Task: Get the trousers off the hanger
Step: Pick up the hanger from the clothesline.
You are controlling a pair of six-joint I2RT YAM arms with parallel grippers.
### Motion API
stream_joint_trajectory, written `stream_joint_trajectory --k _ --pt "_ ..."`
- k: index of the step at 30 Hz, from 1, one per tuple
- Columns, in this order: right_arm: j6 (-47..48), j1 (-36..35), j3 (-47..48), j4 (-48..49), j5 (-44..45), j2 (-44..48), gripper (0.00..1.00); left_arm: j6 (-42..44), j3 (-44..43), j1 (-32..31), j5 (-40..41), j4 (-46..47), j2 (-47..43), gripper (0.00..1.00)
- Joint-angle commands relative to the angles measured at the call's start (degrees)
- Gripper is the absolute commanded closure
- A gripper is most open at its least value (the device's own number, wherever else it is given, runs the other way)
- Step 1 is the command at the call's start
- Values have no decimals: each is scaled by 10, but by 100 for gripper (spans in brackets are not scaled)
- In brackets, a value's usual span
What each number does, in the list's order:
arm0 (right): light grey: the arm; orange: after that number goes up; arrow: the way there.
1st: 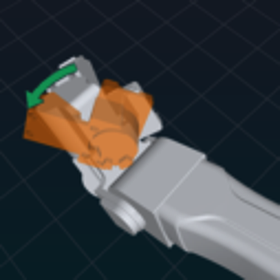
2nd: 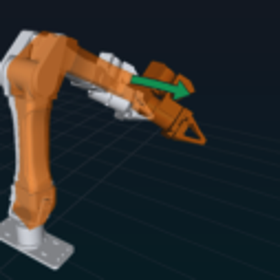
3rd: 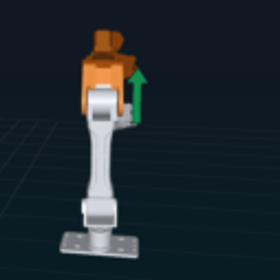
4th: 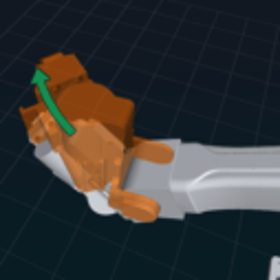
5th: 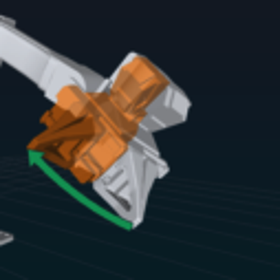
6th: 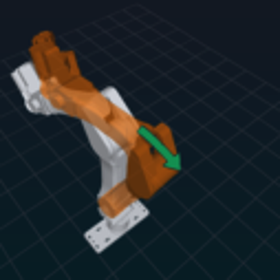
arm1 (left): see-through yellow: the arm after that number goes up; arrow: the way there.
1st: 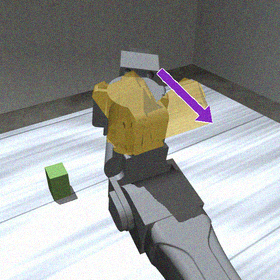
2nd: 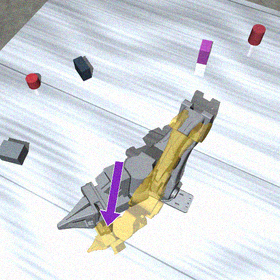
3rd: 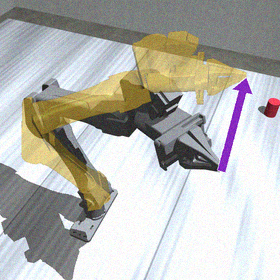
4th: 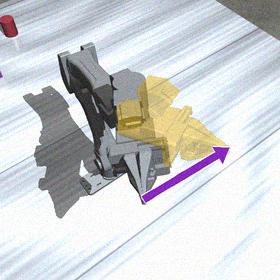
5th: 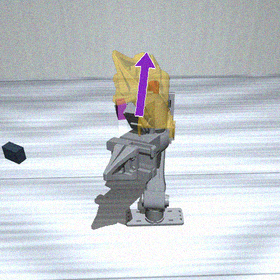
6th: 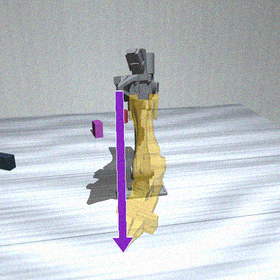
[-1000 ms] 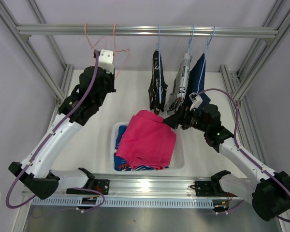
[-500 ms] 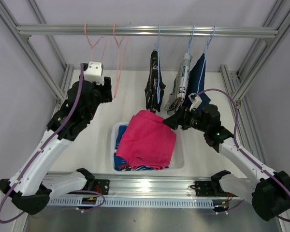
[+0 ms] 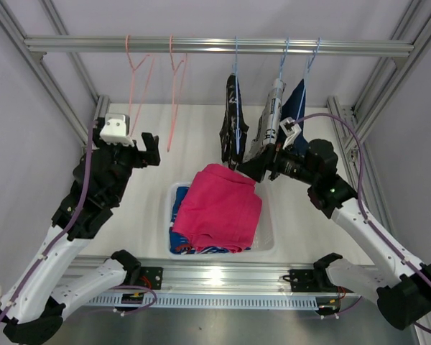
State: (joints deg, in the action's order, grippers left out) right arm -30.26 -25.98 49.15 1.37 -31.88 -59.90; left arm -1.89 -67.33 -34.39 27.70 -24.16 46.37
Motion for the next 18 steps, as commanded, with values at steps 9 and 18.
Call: stream_joint_trajectory --k 9,18 --pt "77 -72 149 -77 -42 28 9 -23 65 3 -122 68 -31 0" --pt "159 -134 79 -188 34 56 9 -52 -23 6 -214 74 19 0"
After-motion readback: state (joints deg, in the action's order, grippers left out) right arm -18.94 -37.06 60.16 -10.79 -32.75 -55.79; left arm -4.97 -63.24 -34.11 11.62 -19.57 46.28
